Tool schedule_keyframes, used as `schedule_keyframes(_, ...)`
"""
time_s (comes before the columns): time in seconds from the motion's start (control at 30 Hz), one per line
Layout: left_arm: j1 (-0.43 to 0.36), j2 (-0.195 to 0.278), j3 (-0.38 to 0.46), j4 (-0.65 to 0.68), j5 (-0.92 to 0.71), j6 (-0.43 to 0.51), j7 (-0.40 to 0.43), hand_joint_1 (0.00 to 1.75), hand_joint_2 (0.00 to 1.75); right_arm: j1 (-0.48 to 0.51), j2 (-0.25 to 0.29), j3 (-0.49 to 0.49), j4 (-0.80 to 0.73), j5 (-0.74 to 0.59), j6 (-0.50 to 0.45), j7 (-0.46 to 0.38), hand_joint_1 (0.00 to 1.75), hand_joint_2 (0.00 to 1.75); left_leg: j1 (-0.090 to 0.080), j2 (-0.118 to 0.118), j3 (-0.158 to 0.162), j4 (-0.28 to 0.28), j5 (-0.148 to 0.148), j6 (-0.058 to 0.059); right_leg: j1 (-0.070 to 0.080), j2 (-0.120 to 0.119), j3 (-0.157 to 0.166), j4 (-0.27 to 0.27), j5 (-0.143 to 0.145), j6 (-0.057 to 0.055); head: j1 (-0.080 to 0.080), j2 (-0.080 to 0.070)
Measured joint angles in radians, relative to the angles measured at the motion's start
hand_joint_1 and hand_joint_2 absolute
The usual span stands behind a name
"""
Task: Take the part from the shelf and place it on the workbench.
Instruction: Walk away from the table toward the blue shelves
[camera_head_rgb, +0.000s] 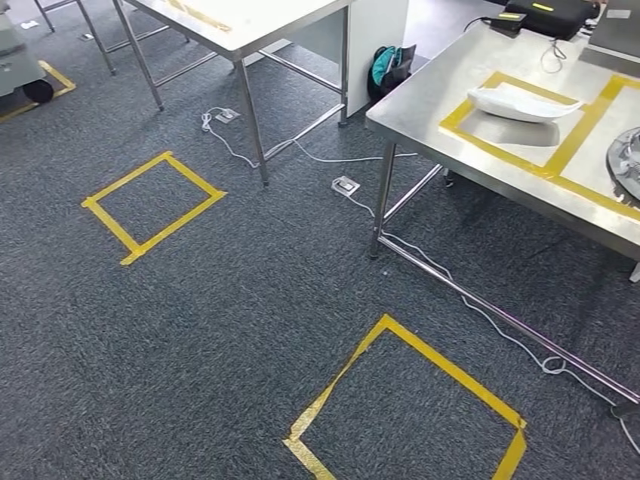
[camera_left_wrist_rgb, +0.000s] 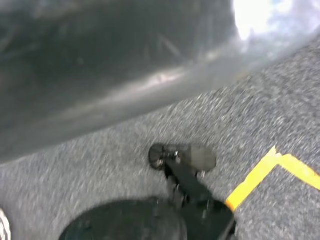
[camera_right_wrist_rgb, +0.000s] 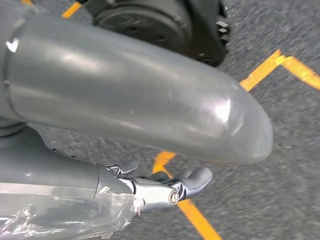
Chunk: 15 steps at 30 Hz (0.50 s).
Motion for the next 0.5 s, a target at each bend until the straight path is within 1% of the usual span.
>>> schedule_keyframes(0.03,-0.001,-0.007,0.005,-0.013,0.006,-0.010,0.001,0.00,0.00,-0.002,0.000,-0.001,0.001,0.006,0.001,-0.004,0.00,0.00,0.000,0.029,-0.025,0.054,-0.036,-0.002,0.000,-0.015,-0.003,-0.001,0.003,-0.004,-0.003,0.000)
schedule_keyframes(0.07,-0.002,-0.013,0.010,-0.025,0.012,-0.019,0.003,0.00,0.00,-0.002,0.000,-0.004,0.001,0.011,0.002,-0.008,0.00,0.00,-0.001,0.047,-0.055,0.122,-0.076,-0.005,0.002,-0.031,-0.007,-0.001,0.005,-0.006,-0.006,0.000)
schedule_keyframes(0.1,-0.004,-0.021,0.015,-0.037,0.016,-0.024,0.006,0.00,0.00,-0.003,0.000,-0.006,0.003,0.015,0.003,-0.010,0.00,0.00,0.000,0.055,-0.083,0.189,-0.108,-0.008,0.003,-0.048,-0.012,0.000,0.006,-0.007,-0.007,0.000)
schedule_keyframes(0.13,-0.004,-0.029,0.021,-0.048,0.019,-0.025,0.011,0.00,0.00,-0.004,0.000,-0.009,0.004,0.018,0.003,-0.012,0.00,0.00,0.000,0.058,-0.098,0.232,-0.123,-0.010,0.004,-0.065,-0.017,0.000,0.007,-0.007,-0.007,0.000)
schedule_keyframes(0.17,-0.003,-0.038,0.026,-0.058,0.020,-0.022,0.015,0.00,0.00,-0.006,0.000,-0.013,0.006,0.020,0.004,-0.015,0.00,0.00,0.000,0.060,-0.094,0.241,-0.120,-0.010,0.004,-0.081,-0.022,0.000,0.008,-0.007,-0.007,0.000)
schedule_keyframes(0.2,-0.002,-0.046,0.030,-0.065,0.021,-0.016,0.018,0.00,0.00,-0.009,0.000,-0.017,0.007,0.021,0.004,-0.018,0.00,0.00,0.000,0.065,-0.071,0.210,-0.101,-0.009,0.005,-0.096,-0.025,0.000,0.008,-0.006,-0.008,0.000)
schedule_keyframes(0.23,-0.001,-0.053,0.032,-0.070,0.024,-0.008,0.019,0.00,0.00,-0.011,0.000,-0.021,0.008,0.020,0.005,-0.020,0.00,0.00,0.000,0.078,-0.031,0.149,-0.073,-0.007,0.005,-0.109,-0.026,0.001,0.008,-0.005,-0.008,0.000)
schedule_keyframes(0.27,-0.001,-0.058,0.032,-0.073,0.028,0.001,0.019,0.00,0.00,-0.013,0.000,-0.024,0.009,0.017,0.007,-0.021,0.00,0.00,-0.002,0.104,0.016,0.076,-0.049,-0.005,0.007,-0.121,-0.023,0.002,0.007,-0.002,-0.008,0.000)
schedule_keyframes(0.3,-0.004,-0.062,0.031,-0.075,0.032,0.007,0.018,0.00,0.00,-0.014,0.000,-0.027,0.009,0.014,0.009,-0.022,0.00,0.00,-0.003,0.127,0.052,0.015,-0.032,0.000,0.010,-0.132,-0.023,0.006,0.006,0.003,-0.008,0.000)
schedule_keyframes(0.33,-0.006,-0.065,0.030,-0.076,0.037,0.011,0.018,0.00,0.00,-0.014,0.000,-0.030,0.009,0.011,0.011,-0.022,0.00,0.00,-0.005,0.144,0.073,-0.024,-0.023,0.006,0.012,-0.143,-0.021,0.010,0.005,0.009,-0.006,0.000)
schedule_keyframes(0.37,-0.008,-0.067,0.029,-0.077,0.040,0.012,0.017,0.00,0.00,-0.015,0.000,-0.032,0.009,0.008,0.012,-0.022,0.00,0.00,-0.008,0.150,0.079,-0.040,-0.020,0.012,0.015,-0.153,-0.019,0.012,0.005,0.014,-0.004,0.000)
schedule_keyframes(0.4,-0.008,-0.068,0.029,-0.078,0.044,0.012,0.017,0.00,0.00,-0.016,0.000,-0.034,0.009,0.006,0.012,-0.022,0.00,0.00,-0.009,0.139,0.073,-0.042,-0.017,0.019,0.015,-0.164,-0.018,0.013,0.006,0.020,-0.003,0.000)
schedule_keyframes(0.43,-0.006,-0.069,0.029,-0.079,0.049,0.012,0.017,0.00,0.00,-0.018,0.000,-0.034,0.008,0.003,0.012,-0.020,0.00,0.00,-0.009,0.128,0.070,-0.043,-0.013,0.026,0.013,-0.167,-0.018,0.013,0.005,0.026,-0.001,0.000)
schedule_keyframes(0.47,-0.004,-0.070,0.029,-0.080,0.057,0.009,0.017,0.00,0.00,-0.018,0.000,-0.034,0.007,-0.002,0.012,-0.018,0.00,0.00,-0.008,0.117,0.067,-0.044,-0.010,0.033,0.010,-0.151,-0.022,0.023,-0.005,0.032,0.000,0.000)
schedule_keyframes(0.5,-0.003,-0.071,0.029,-0.081,0.065,0.007,0.017,0.00,0.00,-0.018,0.000,-0.034,0.006,-0.006,0.012,-0.015,0.00,0.00,-0.006,0.107,0.065,-0.046,-0.005,0.039,0.008,-0.125,-0.034,0.050,-0.026,0.037,0.001,0.000)
